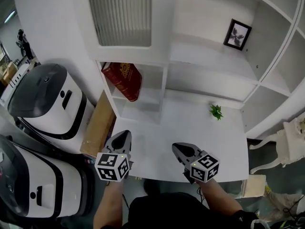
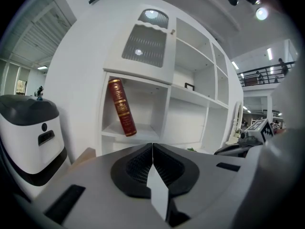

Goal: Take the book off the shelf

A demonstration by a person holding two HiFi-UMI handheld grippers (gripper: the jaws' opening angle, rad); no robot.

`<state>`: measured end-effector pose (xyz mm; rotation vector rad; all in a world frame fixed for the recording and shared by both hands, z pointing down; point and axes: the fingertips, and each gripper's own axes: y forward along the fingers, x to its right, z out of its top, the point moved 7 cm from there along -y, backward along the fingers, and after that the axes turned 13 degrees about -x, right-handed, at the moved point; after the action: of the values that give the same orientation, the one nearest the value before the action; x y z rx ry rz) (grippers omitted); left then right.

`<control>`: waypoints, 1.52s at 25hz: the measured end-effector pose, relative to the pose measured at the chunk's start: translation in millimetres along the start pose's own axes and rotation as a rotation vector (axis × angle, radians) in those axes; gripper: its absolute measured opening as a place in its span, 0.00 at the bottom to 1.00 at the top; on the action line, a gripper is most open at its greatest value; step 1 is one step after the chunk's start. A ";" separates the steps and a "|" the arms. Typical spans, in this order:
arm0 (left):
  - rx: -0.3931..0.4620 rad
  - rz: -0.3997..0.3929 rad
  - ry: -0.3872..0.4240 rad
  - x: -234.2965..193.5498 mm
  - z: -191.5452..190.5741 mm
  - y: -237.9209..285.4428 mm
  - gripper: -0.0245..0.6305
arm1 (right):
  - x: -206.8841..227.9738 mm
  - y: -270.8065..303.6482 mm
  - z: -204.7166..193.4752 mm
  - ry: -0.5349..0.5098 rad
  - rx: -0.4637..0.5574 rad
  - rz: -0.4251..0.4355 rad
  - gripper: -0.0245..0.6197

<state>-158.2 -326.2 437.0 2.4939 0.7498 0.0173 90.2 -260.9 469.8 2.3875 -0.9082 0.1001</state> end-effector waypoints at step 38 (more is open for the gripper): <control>0.071 0.141 -0.126 -78.3 114.7 83.1 0.44 | 48.9 101.5 97.3 -0.183 -0.051 0.214 0.06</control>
<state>-163.9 -481.0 390.1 2.5826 0.5313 -0.1163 51.1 -403.4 451.6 2.2738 -1.2353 -0.0596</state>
